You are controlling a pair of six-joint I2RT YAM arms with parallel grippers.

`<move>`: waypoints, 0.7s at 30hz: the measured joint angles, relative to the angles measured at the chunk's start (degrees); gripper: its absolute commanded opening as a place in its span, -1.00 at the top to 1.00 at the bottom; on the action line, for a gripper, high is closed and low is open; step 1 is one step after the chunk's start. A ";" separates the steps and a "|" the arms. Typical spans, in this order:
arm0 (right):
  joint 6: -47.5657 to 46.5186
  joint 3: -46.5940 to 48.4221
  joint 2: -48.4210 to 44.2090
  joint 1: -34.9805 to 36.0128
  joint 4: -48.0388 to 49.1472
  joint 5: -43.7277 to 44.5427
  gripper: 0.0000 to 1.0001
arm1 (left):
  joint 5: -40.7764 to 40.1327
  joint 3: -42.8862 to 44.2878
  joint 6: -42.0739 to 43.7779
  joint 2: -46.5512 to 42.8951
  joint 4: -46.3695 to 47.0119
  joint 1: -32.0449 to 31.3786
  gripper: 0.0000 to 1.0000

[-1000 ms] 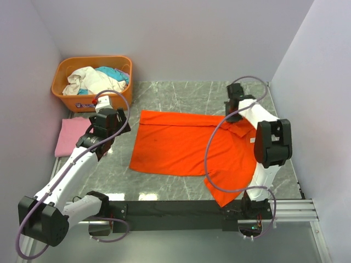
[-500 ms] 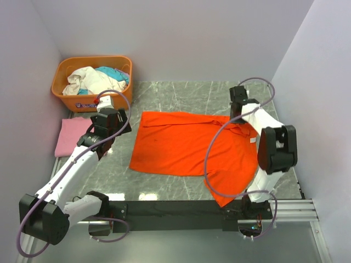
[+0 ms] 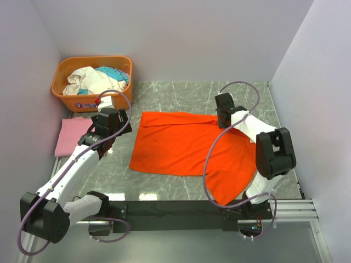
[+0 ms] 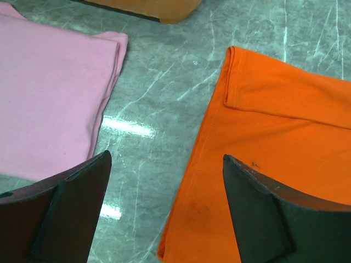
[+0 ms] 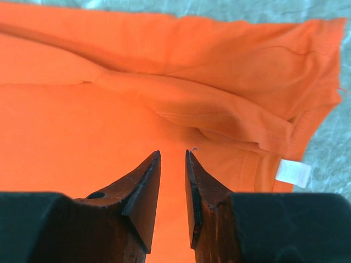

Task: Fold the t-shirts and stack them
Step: Fold the T-shirt at the center of the board.

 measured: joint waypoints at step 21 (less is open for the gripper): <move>-2.86 6.38 12.28 1.03 0.96 6.88 0.35 | 0.00 0.00 0.00 1.86 0.00 0.00 -0.75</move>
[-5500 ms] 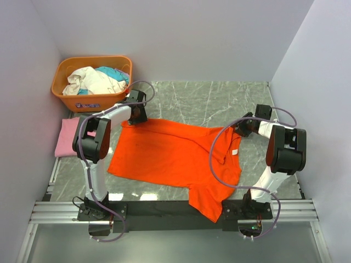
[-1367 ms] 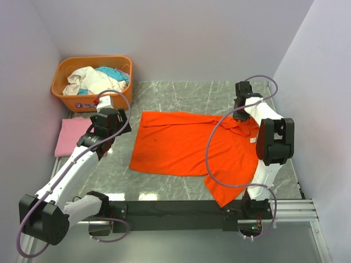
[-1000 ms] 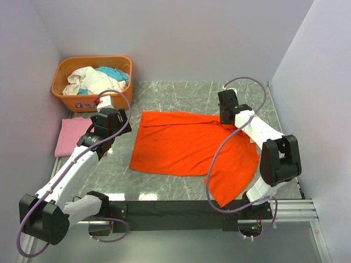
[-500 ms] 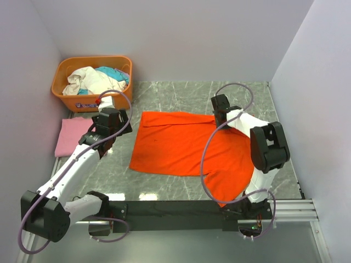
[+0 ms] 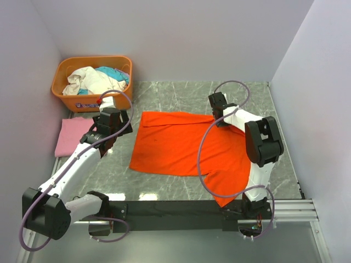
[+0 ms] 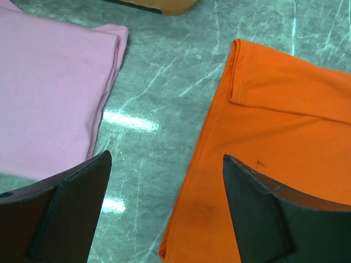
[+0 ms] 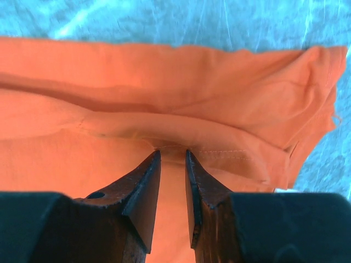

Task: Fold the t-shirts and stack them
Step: Fold the T-shirt at the center of the board.

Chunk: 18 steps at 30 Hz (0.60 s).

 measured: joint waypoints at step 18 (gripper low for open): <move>-0.94 6.86 5.57 0.00 -2.16 -0.76 0.35 | -0.02 0.00 0.00 1.03 0.00 0.00 -0.75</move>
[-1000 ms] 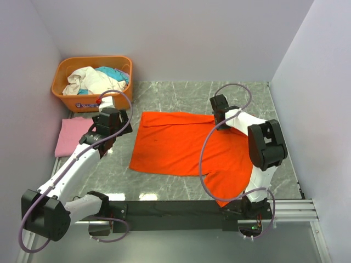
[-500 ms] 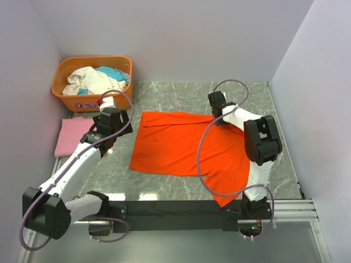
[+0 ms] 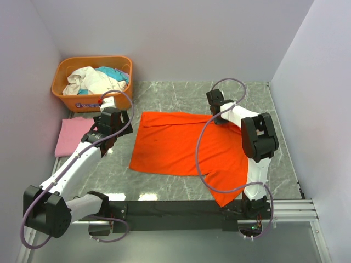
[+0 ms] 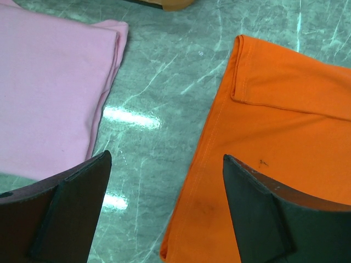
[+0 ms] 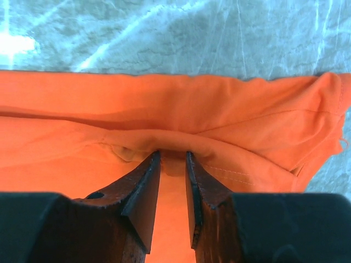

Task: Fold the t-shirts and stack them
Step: Fold the T-shirt at the center of the board.

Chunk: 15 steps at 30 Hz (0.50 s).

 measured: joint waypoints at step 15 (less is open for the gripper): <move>0.44 2.69 2.29 0.00 -3.28 -0.83 0.38 | 0.02 0.00 0.00 0.50 -0.02 0.00 -0.76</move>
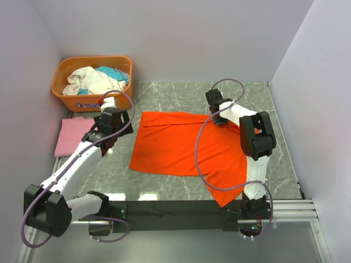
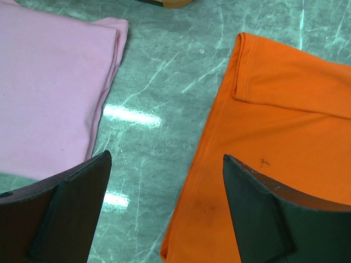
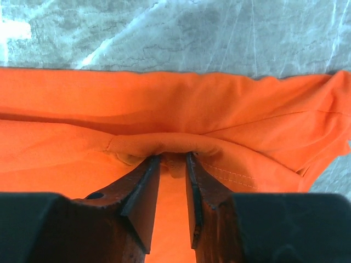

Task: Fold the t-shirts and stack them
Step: Fold the T-shirt at the center of the board.

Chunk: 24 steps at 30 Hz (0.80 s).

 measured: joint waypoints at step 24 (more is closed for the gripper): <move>0.90 -0.04 -0.59 -0.26 -2.12 0.92 1.00 | 0.00 0.00 0.02 0.15 0.00 0.00 -0.75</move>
